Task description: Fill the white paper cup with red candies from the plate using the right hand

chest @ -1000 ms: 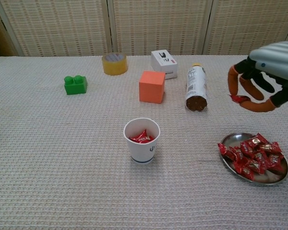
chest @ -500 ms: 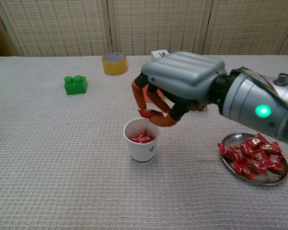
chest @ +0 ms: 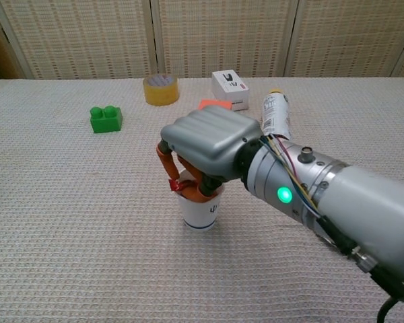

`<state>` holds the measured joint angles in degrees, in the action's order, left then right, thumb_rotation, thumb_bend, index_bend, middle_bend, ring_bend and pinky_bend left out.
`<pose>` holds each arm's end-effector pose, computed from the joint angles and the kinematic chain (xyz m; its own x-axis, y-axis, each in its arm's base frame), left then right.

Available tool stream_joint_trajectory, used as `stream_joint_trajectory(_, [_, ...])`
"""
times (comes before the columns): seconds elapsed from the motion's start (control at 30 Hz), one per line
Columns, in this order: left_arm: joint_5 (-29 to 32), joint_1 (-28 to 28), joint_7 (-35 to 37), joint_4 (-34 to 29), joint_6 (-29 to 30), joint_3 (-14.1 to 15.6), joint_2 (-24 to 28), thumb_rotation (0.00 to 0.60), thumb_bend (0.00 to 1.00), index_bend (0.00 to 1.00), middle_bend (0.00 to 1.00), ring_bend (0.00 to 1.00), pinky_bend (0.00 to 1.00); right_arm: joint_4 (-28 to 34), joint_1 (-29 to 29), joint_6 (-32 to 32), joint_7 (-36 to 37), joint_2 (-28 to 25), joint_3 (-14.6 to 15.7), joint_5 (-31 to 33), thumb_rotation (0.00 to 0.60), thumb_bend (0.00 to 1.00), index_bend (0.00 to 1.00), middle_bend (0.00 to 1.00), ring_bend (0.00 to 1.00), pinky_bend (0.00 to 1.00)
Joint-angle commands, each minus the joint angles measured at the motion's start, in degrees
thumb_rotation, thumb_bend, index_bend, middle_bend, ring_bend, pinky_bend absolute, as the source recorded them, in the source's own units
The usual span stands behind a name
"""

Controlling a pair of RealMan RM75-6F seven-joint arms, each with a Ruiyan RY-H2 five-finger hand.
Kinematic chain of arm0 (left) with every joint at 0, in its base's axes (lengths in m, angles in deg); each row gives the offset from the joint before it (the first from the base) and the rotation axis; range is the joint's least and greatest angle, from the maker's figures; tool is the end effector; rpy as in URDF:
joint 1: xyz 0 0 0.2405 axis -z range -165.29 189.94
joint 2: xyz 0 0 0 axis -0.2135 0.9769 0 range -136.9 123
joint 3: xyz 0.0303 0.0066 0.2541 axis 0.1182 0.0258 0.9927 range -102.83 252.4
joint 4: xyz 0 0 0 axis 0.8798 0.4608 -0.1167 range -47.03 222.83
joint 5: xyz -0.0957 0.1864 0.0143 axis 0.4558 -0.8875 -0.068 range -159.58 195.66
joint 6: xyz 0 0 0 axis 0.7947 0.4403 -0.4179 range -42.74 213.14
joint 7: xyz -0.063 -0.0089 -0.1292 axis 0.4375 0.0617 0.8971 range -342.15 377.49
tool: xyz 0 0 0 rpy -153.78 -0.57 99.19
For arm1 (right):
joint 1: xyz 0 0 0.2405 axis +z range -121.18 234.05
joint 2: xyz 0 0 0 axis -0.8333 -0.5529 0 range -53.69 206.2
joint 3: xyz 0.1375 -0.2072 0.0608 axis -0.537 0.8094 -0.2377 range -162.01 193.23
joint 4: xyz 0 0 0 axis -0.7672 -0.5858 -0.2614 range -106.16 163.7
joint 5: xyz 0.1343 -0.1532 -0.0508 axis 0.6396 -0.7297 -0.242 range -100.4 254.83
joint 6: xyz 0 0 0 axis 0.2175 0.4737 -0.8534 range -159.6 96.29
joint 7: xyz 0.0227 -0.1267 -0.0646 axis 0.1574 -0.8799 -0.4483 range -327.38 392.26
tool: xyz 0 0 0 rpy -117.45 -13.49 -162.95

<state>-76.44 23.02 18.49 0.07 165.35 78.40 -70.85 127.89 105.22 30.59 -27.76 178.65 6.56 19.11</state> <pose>-0.3057 0.1863 0.1336 0.4955 0.1439 0.8566 0.8572 -0.2402 -0.4555 -0.0280 -0.2620 -0.0768 0.6803 -0.0780 0.7287 -0.5938 -0.6415 0.4857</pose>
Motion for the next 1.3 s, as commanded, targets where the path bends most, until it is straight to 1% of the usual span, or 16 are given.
stream_joint_trajectory(0.03, [0.0, 0.0, 0.0, 0.1, 0.0, 0.0, 0.0, 0.600, 0.50, 0.00, 0.01, 0.05, 0.14, -0.3, 0.1, 0.8, -0.2, -0.1, 0.6, -0.3, 0.600, 0.34, 0.57, 0.73, 0.72, 0.99])
stream_joint_trajectory(0.1, [0.2, 0.0, 0.0, 0.1, -0.1, -0.1, -0.1, 0.600, 0.50, 0.00, 0.01, 0.05, 0.14, -0.3, 0.0, 1.3, -0.4, -0.5, 0.9, -0.3, 0.600, 0.34, 0.56, 0.73, 0.72, 0.99])
stream_joint_trajectory(0.17, [0.3, 0.1, 0.1, 0.2, -0.2, -0.1, -0.2, 0.600, 0.50, 0.00, 0.01, 0.05, 0.14, -0.2, 0.0, 1.7, -0.8, -1.0, 1.3, 0.0, 0.600, 0.34, 0.52, 0.73, 0.72, 0.99])
stream_joint_trajectory(0.27, [0.1, 0.1, 0.0, 0.3, -0.1, -0.1, -0.3, 0.600, 0.50, 0.00, 0.01, 0.05, 0.15, 0.2, -0.1, 2.2, -1.5, -1.6, 1.6, 1.1, 0.600, 0.34, 0.39, 0.73, 0.72, 0.99])
stream_joint_trajectory(0.33, [0.1, 0.1, 0.0, 0.3, -0.2, -0.1, -0.3, 0.600, 0.50, 0.00, 0.01, 0.05, 0.15, 0.5, -0.1, 2.6, -1.7, -1.9, 1.7, 1.8, 0.600, 0.34, 0.26, 0.73, 0.72, 0.99])
stream_joint_trajectory(0.43, [0.4, 0.2, 0.0, 0.4, -0.3, -0.3, -0.4, 0.600, 0.50, 0.00, 0.01, 0.05, 0.15, 1.3, -0.1, 2.7, -1.9, -2.8, 2.1, 2.7, 0.600, 0.34, 0.16, 0.73, 0.71, 0.99])
stream_joint_trajectory(0.53, [0.7, 0.2, 0.0, 0.4, -0.4, -0.4, -0.4, 0.600, 0.50, 0.00, 0.01, 0.05, 0.15, 2.6, -0.1, 3.0, -2.0, -4.0, 2.1, 3.6, 0.600, 0.33, 0.09, 0.73, 0.70, 0.99])
stream_joint_trajectory(0.6, [0.7, 0.1, 0.1, 0.4, -0.3, -0.4, -0.3, 0.600, 0.50, 0.00, 0.01, 0.05, 0.15, 3.6, -0.5, 3.6, -1.2, -5.0, 2.1, 3.3, 0.600, 0.32, 0.08, 0.73, 0.70, 0.99])
stream_joint_trajectory(0.67, [0.6, 0.0, 0.2, 0.4, 0.0, -0.4, -0.2, 0.600, 0.50, 0.00, 0.01, 0.05, 0.15, 4.5, -1.5, 4.8, 0.4, -6.9, 2.7, 2.1, 0.600, 0.32, 0.08, 0.73, 0.70, 0.99])
stream_joint_trajectory(0.77, [0.6, -0.1, 0.4, 0.4, 0.2, -0.4, -0.1, 0.600, 0.50, 0.00, 0.01, 0.05, 0.15, 4.7, -3.9, 6.4, 2.9, -10.6, 4.4, 1.4, 0.600, 0.29, 0.13, 0.73, 0.70, 0.99])
stream_joint_trajectory(0.93, [0.5, 0.1, 0.3, 0.6, 0.0, -0.4, -0.3, 0.600, 0.50, 0.00, 0.01, 0.05, 0.15, 2.5, -7.5, 5.3, 7.8, -16.4, 8.2, 2.1, 0.600, 0.25, 0.18, 0.73, 0.70, 0.99])
stream_joint_trajectory(1.03, [0.5, 0.2, -0.2, 0.6, -0.3, -0.4, -0.7, 0.600, 0.50, 0.00, 0.01, 0.05, 0.15, 1.0, -8.9, 3.3, 11.8, -18.2, 10.2, 0.9, 0.600, 0.24, 0.22, 0.73, 0.70, 0.99])
stream_joint_trajectory(1.13, [0.7, 0.3, -1.0, 0.5, -0.7, -0.4, -0.9, 0.600, 0.50, 0.00, 0.01, 0.05, 0.15, -0.1, -10.0, 1.6, 15.3, -19.0, 11.9, -1.0, 0.600, 0.24, 0.29, 0.73, 0.70, 0.99])
stream_joint_trajectory(1.3, [0.9, 0.4, -1.5, 0.4, -1.0, -0.4, -0.9, 0.600, 0.50, 0.00, 0.01, 0.05, 0.15, -1.5, -11.7, 1.2, 17.9, -19.5, 13.9, -4.2, 0.600, 0.24, 0.37, 0.73, 0.70, 0.99])
